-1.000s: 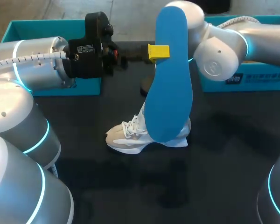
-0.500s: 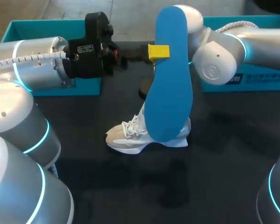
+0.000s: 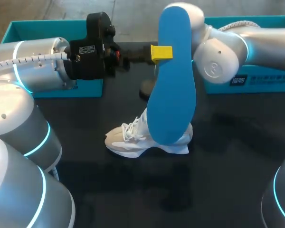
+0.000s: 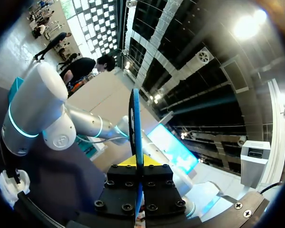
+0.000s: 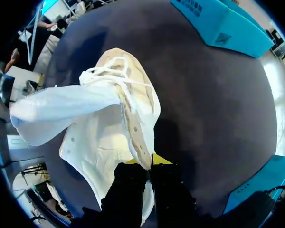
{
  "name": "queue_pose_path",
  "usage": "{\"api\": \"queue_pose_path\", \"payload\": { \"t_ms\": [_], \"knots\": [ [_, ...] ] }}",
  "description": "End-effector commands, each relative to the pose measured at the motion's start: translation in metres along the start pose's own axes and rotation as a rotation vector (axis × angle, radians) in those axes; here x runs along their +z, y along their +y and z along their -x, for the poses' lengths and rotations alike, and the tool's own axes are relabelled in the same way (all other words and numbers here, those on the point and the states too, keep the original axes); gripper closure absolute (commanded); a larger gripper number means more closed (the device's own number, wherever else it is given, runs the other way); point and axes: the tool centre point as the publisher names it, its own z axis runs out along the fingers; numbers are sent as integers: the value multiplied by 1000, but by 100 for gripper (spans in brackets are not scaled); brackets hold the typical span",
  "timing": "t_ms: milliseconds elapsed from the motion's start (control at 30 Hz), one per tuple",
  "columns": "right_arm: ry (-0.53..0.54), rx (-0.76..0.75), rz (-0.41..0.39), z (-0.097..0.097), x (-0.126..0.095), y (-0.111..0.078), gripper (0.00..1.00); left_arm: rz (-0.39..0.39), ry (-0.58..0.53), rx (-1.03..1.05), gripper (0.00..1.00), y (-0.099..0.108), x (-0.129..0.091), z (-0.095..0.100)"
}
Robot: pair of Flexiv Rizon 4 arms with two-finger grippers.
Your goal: Take the shoe out of the shoebox, open the shoe tongue, remove and reinsert the insole, then place the shoe into the shoebox
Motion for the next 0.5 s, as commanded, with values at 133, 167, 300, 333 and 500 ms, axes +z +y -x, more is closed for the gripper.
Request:
{"api": "queue_pose_path", "payload": {
  "t_ms": [133,167,300,333,500],
  "knots": [
    [27,142,29,3,-18,1,100,-4,0,0,100,2,0,0],
    [27,160,28,3,-20,2,100,-4,0,0,100,2,0,0],
    [31,245,50,2,-27,4,100,-4,0,0,100,2,0,0],
    [34,266,52,2,-28,4,100,-4,0,0,100,2,0,0],
    [47,393,127,-2,-32,0,100,-4,0,0,100,2,0,0]
  ]
}}
